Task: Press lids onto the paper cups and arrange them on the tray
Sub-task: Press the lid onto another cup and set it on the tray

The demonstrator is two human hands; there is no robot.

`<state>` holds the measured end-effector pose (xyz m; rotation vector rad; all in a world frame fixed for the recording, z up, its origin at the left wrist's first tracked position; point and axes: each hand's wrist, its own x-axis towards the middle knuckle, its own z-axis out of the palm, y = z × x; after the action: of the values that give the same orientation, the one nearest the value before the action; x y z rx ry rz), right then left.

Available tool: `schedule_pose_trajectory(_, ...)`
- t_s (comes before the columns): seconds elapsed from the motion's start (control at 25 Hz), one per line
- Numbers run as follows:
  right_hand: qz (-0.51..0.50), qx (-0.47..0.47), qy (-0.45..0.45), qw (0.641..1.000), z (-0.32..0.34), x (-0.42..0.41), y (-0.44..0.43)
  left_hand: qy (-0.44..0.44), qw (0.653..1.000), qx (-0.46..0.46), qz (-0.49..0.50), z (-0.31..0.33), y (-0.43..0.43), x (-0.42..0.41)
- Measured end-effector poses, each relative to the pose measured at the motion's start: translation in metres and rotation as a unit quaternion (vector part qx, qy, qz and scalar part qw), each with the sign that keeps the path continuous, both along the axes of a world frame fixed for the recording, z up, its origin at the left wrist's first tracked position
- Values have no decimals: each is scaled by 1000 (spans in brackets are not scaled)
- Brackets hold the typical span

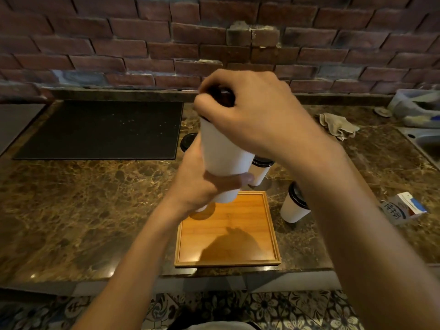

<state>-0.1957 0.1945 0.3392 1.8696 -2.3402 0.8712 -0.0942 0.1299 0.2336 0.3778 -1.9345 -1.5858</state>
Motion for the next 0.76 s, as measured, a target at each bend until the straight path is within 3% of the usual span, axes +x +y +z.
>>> schedule_pose_trajectory(0.08,-90,-61,37,993,-4,8,-5,23,998,-7,52,0,5,-4)
schedule_pose_trajectory(0.16,20,-111,-1,994,4,5,-3,46,999,2,23,1,-3,-1)
schedule_pose_trajectory(0.24,188,-88,-62,976,20,-5,5,25,997,22,-69,5,-16,4)
schedule_pose_trajectory(0.32,260,-43,-95,960,28,-15,8,-4,988,38,-147,9,-23,4)
schedule_pose_trajectory(0.44,84,-9,-50,995,19,-6,0,28,996,17,-82,8,-17,-3)
schedule_pose_trajectory(0.52,-51,-34,14,998,10,3,-8,62,998,-5,-7,6,-8,-7)
schedule_pose_trajectory(0.56,-60,-69,25,996,10,6,-9,75,997,-14,18,6,-7,-8)
schedule_pose_trajectory(0.64,22,-113,-21,993,19,3,-5,80,996,-31,9,9,-13,-6)
schedule_pose_trajectory(0.76,188,-80,-65,977,29,-11,2,30,994,-6,-102,15,-28,0)
